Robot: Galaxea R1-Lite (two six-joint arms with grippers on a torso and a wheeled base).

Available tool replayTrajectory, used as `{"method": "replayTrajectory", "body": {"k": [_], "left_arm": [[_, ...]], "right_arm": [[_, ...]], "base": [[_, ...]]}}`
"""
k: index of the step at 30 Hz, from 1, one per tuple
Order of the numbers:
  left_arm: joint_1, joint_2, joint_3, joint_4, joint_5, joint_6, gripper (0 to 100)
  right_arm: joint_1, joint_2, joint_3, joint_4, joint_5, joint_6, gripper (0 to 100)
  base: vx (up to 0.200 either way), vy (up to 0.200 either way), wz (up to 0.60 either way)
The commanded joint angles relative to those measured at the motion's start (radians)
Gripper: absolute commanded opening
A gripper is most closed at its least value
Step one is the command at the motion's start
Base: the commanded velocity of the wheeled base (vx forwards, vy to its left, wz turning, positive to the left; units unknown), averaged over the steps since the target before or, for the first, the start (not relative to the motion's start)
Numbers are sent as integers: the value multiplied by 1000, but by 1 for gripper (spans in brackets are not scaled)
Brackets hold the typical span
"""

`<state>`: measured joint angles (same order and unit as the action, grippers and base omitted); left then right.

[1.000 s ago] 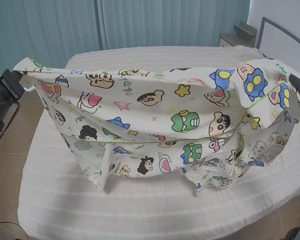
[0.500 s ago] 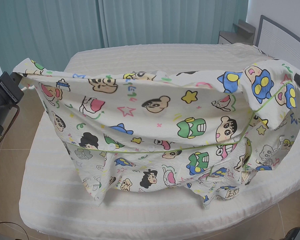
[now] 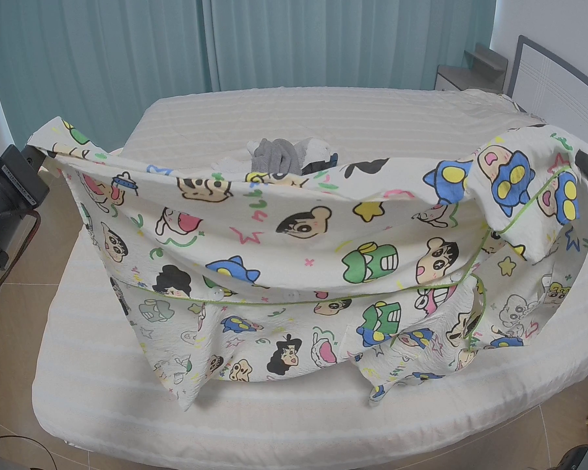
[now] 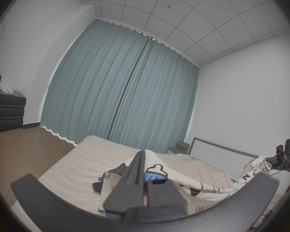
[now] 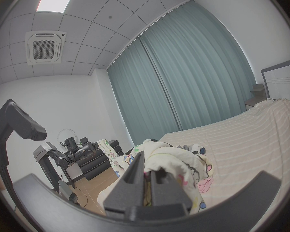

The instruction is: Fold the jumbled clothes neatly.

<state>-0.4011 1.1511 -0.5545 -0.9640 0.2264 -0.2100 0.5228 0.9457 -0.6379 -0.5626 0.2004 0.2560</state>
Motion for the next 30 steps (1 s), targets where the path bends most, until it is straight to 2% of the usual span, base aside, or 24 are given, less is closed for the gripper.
{"method": "replayTrajectory", "body": {"k": [1,30], "left_arm": [[-7,6,1,-1,2,-2,0],[-21,-10,25,-4,5,0,0]], "right_arm": [[0,2,-2,-2,1,0,0],[-4,-15,-2,1,11,2,0]], "base": [[0,-200,0],[0,-200,0]]}}
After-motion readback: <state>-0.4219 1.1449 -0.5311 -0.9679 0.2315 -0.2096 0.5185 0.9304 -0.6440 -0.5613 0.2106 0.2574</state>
